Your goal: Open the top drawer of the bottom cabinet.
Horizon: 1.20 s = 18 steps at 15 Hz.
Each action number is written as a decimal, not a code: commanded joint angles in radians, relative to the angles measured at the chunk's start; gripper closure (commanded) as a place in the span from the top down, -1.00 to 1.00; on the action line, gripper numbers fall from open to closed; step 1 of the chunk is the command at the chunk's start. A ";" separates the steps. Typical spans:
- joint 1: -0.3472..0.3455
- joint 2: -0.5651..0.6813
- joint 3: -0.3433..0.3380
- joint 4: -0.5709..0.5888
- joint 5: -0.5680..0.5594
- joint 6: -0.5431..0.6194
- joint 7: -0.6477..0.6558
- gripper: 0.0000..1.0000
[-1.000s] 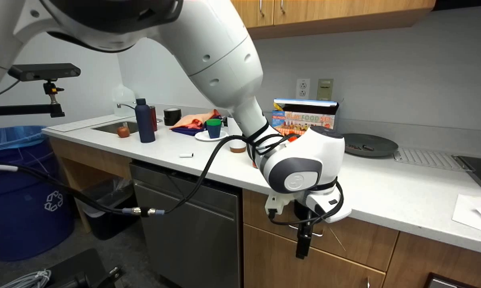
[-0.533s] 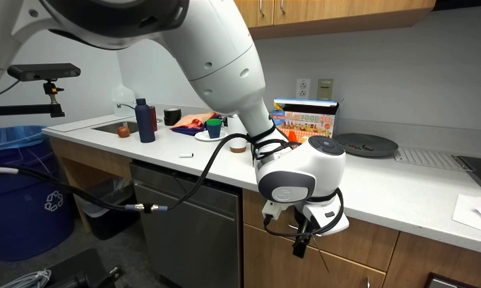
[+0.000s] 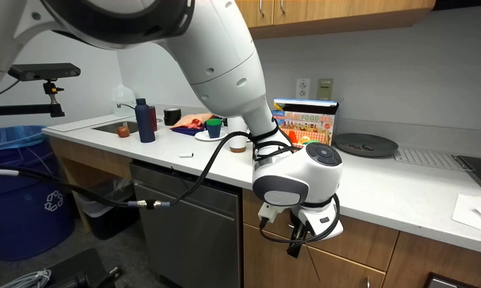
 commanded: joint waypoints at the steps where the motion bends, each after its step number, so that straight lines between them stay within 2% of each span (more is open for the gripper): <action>1: 0.030 0.037 0.003 0.041 0.027 -0.020 -0.015 1.00; 4: 0.054 0.062 -0.009 0.053 0.012 -0.037 0.004 1.00; 11: 0.119 0.058 -0.117 0.047 -0.075 -0.153 0.091 1.00; 16: 0.134 0.063 -0.172 0.031 -0.116 -0.193 0.099 1.00; 18: 0.136 0.062 -0.173 0.019 -0.110 -0.187 0.098 1.00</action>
